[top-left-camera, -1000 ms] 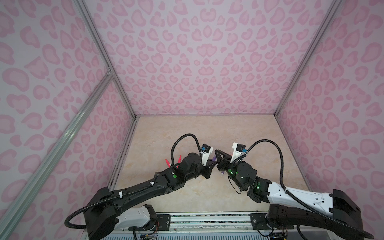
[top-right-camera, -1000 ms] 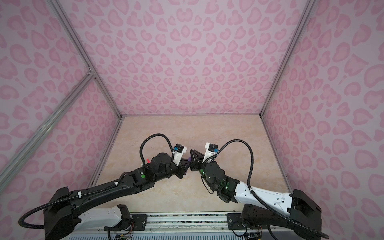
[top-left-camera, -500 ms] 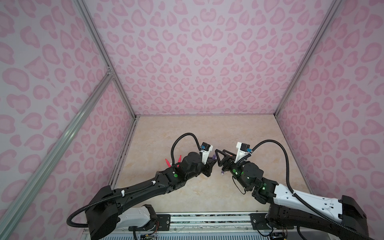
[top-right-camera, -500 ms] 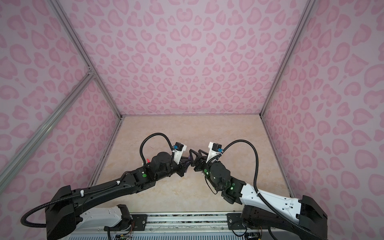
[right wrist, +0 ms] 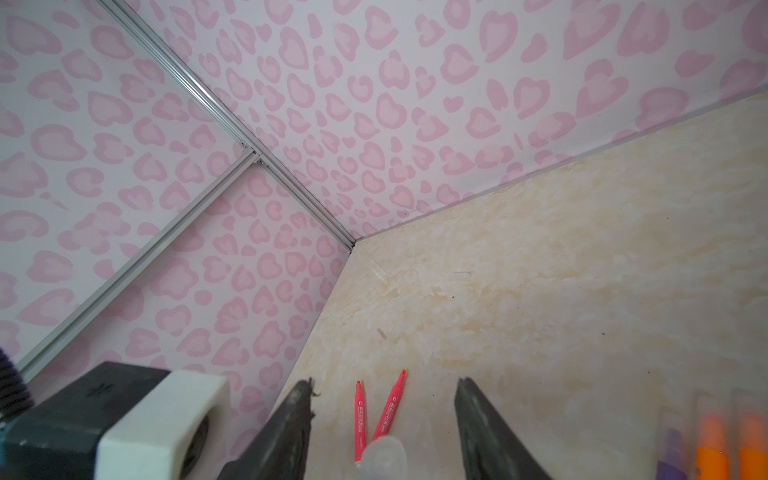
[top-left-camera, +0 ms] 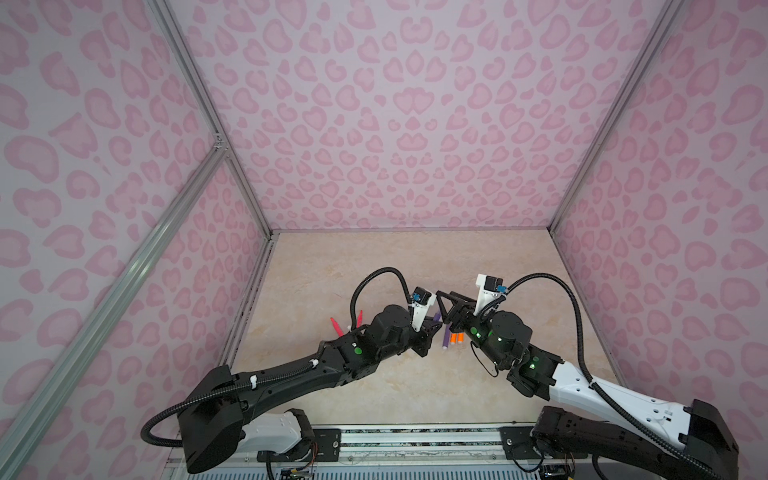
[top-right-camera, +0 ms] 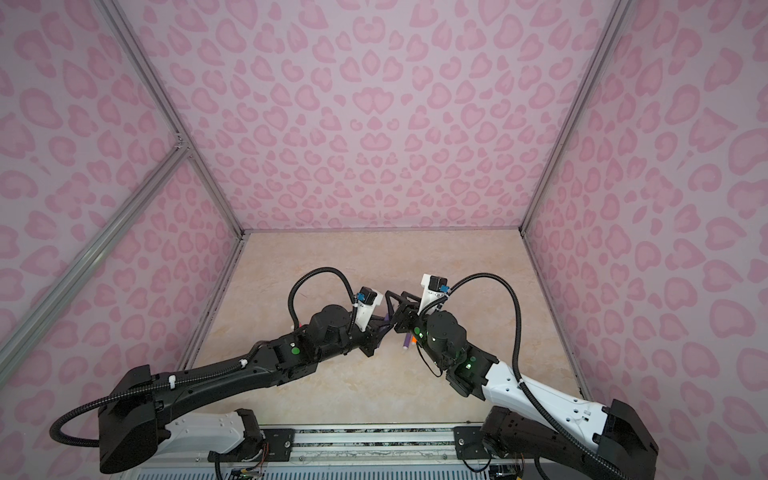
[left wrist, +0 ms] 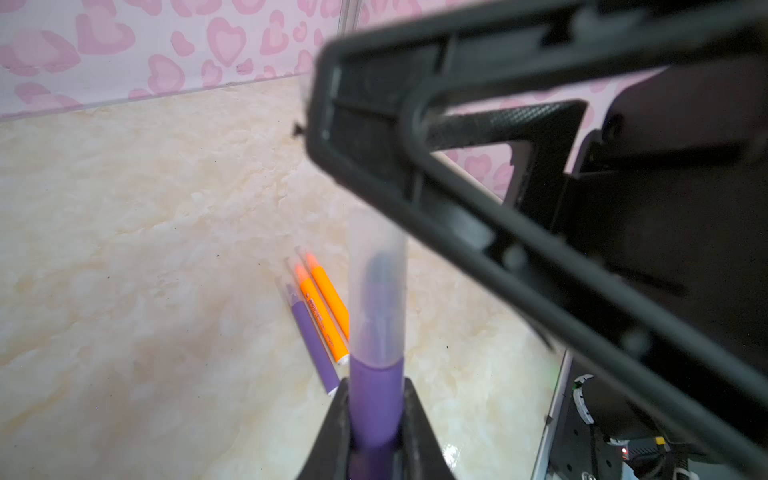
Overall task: Insert the pens into the pen caps
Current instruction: 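Open the right gripper, leaving the cap on the marker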
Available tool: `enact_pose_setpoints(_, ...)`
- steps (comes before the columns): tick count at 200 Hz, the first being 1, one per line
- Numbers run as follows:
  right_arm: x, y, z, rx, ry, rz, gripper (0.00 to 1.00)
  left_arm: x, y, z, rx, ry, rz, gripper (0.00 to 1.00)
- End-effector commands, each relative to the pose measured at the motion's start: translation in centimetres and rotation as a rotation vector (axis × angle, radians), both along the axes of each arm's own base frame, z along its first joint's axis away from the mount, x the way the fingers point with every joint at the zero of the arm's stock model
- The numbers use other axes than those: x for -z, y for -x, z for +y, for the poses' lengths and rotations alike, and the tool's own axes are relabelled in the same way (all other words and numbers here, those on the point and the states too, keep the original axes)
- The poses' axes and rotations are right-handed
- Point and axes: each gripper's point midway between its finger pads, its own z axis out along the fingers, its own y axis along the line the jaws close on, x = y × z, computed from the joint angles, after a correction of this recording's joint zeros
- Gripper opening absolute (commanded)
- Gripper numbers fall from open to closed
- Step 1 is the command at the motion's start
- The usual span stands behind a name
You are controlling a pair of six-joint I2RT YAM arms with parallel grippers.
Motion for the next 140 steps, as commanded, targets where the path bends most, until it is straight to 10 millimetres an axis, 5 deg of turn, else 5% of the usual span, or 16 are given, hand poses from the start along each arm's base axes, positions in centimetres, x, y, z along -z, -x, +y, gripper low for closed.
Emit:
enact_pose_setpoints(1,0.4,0.1,0.7,-0.037,0.027,0.003,0.56,-0.9,0.0,-0.7,0.018,0.016,-0.029,0.04)
enact_pose_setpoints(40,0.7,-0.3,1.3,-0.043,0.056,0.017,0.41,-0.9,0.4,-1.1,0.031,0.005,-0.037,0.04)
enact_pose_setpoints(104,0.8,-1.0,0.4,-0.034,0.066,0.028,0.46,-1.0,0.6,-1.2,0.032,0.004,-0.045,0.03)
enact_pose_setpoints(140,0.6,-0.8,0.5,-0.049,0.061,0.023,0.29,-1.1,0.4,-1.1,0.024,0.002,-0.049,0.04)
